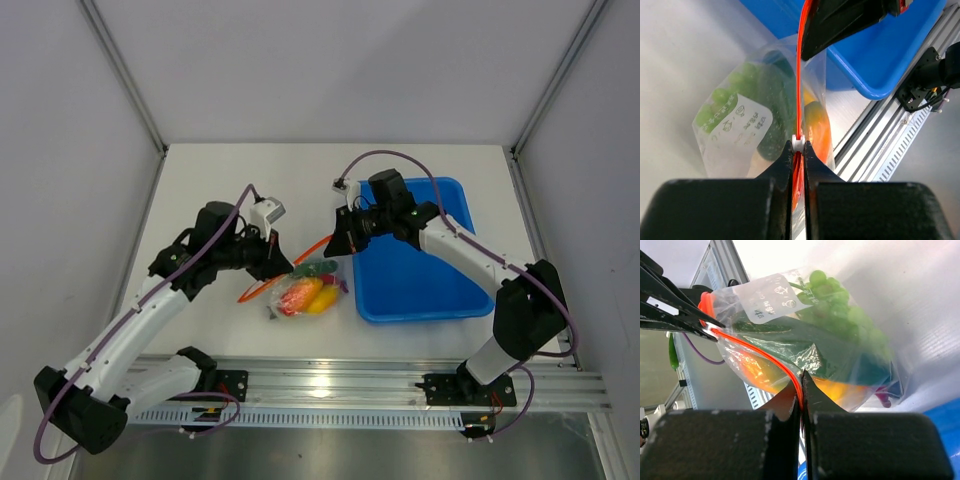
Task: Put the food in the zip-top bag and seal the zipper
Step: Zip the zipper food storage bag at the center of the board.
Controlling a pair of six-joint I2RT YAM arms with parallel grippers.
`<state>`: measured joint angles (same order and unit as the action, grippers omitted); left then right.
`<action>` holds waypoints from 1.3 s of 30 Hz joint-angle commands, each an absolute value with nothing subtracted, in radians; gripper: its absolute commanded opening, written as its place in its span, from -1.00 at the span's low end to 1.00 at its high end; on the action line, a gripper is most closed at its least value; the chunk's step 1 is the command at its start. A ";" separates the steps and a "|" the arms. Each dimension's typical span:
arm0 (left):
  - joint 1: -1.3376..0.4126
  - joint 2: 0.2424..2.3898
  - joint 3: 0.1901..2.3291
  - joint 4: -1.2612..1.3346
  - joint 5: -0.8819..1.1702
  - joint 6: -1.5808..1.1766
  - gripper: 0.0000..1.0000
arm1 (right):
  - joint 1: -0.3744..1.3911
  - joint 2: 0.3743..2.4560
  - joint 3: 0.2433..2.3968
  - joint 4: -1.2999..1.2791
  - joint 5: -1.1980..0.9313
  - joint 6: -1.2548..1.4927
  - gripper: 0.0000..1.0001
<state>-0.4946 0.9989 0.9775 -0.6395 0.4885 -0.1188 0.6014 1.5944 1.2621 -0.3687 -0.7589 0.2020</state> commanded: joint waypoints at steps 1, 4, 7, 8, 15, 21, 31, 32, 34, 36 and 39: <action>-0.483 0.931 0.948 -0.672 0.476 -0.103 -0.99 | 0.574 1.548 1.253 -0.342 -0.698 0.196 -1.00; -0.477 0.920 0.936 -0.681 0.472 -0.103 -0.99 | 0.572 1.546 1.252 -0.334 -0.696 0.195 -1.00; -0.476 0.913 0.945 -0.690 0.465 -0.101 -0.99 | 0.572 1.552 1.266 -0.336 -0.695 0.189 -1.00; -0.474 0.910 0.949 -0.699 0.460 -0.101 -0.99 | 0.571 1.555 1.269 -0.339 -0.695 0.186 -1.00; -0.472 0.899 0.946 -0.735 0.414 -0.165 -0.99 | 0.557 1.568 1.289 -0.327 -0.678 0.173 -1.00; -0.471 0.850 0.916 -0.747 0.396 -0.222 -0.99 | 0.532 1.581 1.307 -0.304 -0.661 0.176 -1.00; -0.472 0.772 0.877 -0.788 0.350 -0.284 -0.99 | 0.511 1.640 1.344 -0.304 -0.680 0.190 -1.00; -0.472 0.758 0.877 -0.790 0.342 -0.294 -0.99 | 0.511 1.641 1.345 -0.304 -0.677 0.190 -1.00; -0.472 0.743 0.873 -0.793 0.338 -0.302 -0.99 | 0.511 1.643 1.350 -0.310 -0.675 0.187 -1.00; -0.471 0.726 0.873 -0.799 0.325 -0.319 -0.99 | 0.509 1.643 1.351 -0.311 -0.669 0.186 -1.00; -0.471 0.716 0.880 -0.821 0.324 -0.334 -0.99 | 0.508 1.641 1.350 -0.318 -0.658 0.183 -1.00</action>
